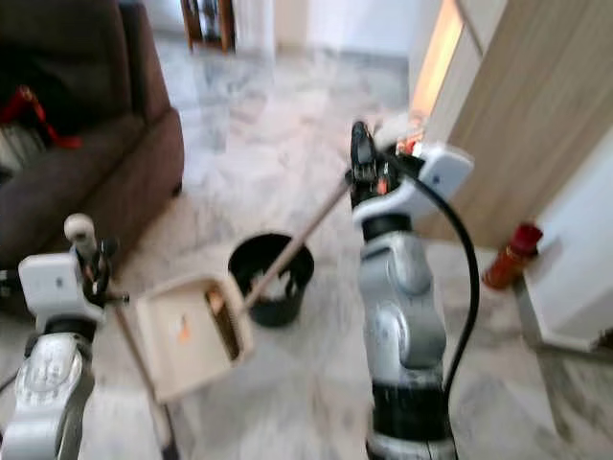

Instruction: Sweep floor

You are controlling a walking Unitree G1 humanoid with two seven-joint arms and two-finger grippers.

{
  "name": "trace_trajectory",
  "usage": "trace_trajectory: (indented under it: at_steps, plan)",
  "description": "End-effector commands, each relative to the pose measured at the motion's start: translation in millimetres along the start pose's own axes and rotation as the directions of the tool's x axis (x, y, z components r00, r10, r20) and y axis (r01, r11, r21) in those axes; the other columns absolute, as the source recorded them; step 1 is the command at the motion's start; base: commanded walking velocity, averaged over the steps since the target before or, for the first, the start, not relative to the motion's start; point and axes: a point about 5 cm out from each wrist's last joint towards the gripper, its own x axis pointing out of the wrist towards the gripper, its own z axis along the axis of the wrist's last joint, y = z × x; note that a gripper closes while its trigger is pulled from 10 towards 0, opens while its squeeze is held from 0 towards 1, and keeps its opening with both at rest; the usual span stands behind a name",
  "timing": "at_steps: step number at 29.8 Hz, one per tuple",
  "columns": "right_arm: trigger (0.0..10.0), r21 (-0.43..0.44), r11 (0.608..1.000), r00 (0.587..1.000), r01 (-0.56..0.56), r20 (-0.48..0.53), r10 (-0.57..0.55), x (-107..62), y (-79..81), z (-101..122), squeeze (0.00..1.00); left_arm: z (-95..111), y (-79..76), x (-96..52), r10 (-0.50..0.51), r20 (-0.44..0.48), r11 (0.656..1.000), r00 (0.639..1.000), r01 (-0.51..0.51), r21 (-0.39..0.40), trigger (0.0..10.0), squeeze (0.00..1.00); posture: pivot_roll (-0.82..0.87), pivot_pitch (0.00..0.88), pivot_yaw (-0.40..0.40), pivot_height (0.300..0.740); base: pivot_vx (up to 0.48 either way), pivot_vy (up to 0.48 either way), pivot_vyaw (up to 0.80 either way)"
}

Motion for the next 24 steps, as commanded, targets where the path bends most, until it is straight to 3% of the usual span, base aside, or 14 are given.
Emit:
trace_trajectory:
  at_steps: [1,24]
  plan:
    - [10.0,0.044,0.999,0.998,-0.009,0.061,0.006,1.4,2.1,13.1,0.0,9.5,-6.0,1.2,-0.018,0.045,1.0,0.999,0.019,-0.017,10.0,0.0,0.01,0.066,0.003,0.74,0.322,0.0,0.0]
    - [10.0,0.023,0.999,0.996,-0.042,0.085,0.04,4.1,8.1,18.8,0.0,9.0,-6.8,1.0,-0.021,0.044,1.0,0.999,0.022,-0.018,10.0,0.0,0.02,0.063,0.001,0.74,0.321,0.0,0.0]
